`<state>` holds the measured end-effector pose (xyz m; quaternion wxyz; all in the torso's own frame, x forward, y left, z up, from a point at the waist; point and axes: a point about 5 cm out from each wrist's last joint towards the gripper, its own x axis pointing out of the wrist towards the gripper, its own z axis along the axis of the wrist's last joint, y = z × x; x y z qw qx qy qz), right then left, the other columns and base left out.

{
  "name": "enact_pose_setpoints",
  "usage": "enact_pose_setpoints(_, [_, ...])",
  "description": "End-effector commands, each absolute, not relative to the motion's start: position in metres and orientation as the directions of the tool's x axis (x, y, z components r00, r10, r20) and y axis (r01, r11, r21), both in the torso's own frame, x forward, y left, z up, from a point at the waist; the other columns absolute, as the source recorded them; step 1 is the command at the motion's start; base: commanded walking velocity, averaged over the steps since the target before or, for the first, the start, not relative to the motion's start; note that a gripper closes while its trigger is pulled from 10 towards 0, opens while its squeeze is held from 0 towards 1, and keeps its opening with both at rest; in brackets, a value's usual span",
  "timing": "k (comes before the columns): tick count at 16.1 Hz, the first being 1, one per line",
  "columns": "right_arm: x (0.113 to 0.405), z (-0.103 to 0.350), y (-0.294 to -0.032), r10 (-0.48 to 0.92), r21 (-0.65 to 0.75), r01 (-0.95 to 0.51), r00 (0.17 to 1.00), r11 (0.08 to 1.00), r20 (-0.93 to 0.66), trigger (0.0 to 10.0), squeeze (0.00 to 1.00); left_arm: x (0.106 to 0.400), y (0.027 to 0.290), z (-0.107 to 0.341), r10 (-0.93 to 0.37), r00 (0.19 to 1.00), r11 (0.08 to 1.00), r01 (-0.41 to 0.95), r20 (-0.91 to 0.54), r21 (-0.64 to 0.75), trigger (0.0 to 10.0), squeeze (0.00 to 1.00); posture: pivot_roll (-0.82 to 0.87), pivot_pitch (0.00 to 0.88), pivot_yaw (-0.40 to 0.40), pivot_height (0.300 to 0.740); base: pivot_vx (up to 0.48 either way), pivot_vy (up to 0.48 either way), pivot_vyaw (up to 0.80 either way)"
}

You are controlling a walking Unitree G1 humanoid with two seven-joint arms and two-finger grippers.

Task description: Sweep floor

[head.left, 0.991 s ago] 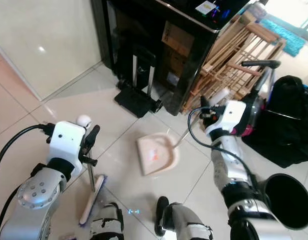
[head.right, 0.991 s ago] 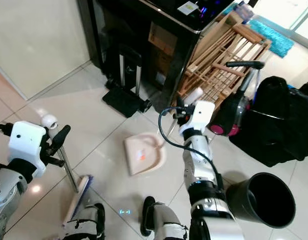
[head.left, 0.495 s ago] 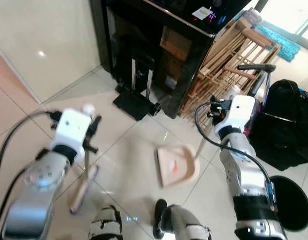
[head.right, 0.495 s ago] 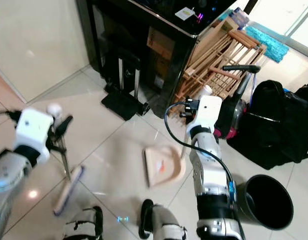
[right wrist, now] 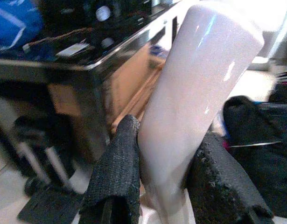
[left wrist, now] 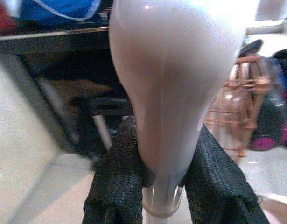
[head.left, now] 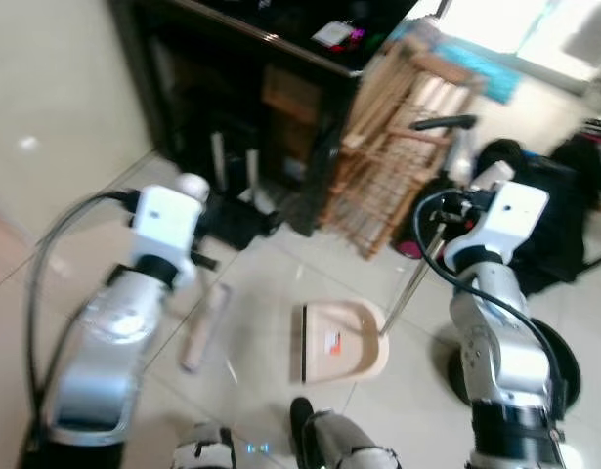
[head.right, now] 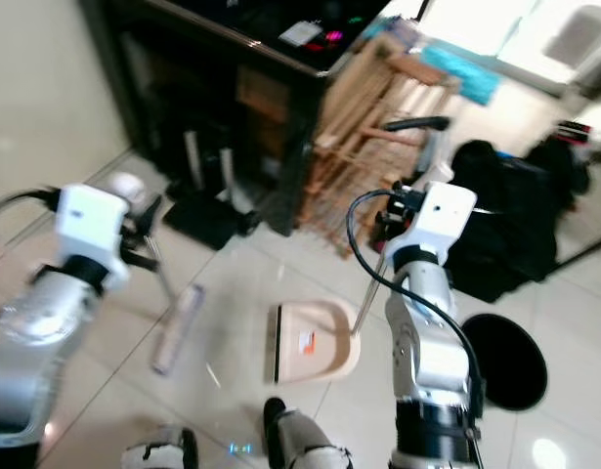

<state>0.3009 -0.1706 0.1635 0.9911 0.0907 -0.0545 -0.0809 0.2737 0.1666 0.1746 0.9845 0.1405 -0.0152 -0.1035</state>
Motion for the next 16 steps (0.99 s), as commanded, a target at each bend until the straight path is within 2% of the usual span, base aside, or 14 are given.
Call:
enact_pose_setpoints(1, [0.294,0.167,-0.176,-0.193,0.193,0.172,0.976,0.966,0.098,10.0,0.00,0.273,0.160,0.168,-0.204,0.979,0.936,0.194,0.003,0.293,10.0,0.00,0.12,0.128,-0.083,0.740,0.000,0.000,-0.80])
enact_pose_setpoints(7, [0.290,0.170,-0.185,-0.233,0.173,0.216,0.969,0.961,0.085,10.0,0.00,0.277,0.159,0.158,-0.166,0.986,0.936,0.153,0.014,0.318,10.0,0.00,0.09,0.107,-0.101,0.740,0.000,0.000,-0.80])
enact_pose_setpoints(10, [0.291,0.162,-0.178,-0.219,0.182,0.203,0.973,0.962,0.073,10.0,0.00,0.281,0.155,0.167,-0.183,0.982,0.940,0.166,0.033,0.297,10.0,0.00,0.13,0.084,-0.084,0.740,0.000,0.000,-0.80])
enact_pose_setpoints(13, [0.292,0.142,-0.172,-0.178,0.221,0.173,0.984,0.960,0.004,10.0,0.00,0.285,0.150,0.172,-0.208,0.977,0.950,0.193,0.038,0.245,10.0,0.00,0.15,0.078,-0.037,0.740,0.000,0.000,-0.80])
enact_pose_setpoints(16, [0.289,0.132,-0.164,-0.128,0.242,0.128,0.992,0.962,-0.013,10.0,0.00,0.285,0.153,0.190,-0.229,0.972,0.944,0.208,0.056,0.256,10.0,0.00,0.21,0.084,0.016,0.740,0.000,0.000,-0.80])
